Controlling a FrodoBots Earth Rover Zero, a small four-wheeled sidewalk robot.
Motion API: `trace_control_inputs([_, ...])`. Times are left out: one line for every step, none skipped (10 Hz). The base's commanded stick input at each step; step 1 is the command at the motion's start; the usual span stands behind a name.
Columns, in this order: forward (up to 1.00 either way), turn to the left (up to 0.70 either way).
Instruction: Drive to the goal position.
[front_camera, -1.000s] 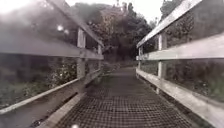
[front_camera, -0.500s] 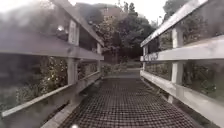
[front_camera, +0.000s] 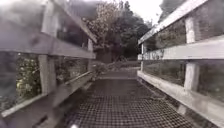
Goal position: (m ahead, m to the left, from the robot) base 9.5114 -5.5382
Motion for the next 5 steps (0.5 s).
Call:
trace_control_inputs([0.85,0.00])
trace_control_inputs([0.85,0.00])
trace_control_inputs([0.85,0.00])
trace_control_inputs([0.85,0.00])
trace_control_inputs([0.85,0.00])
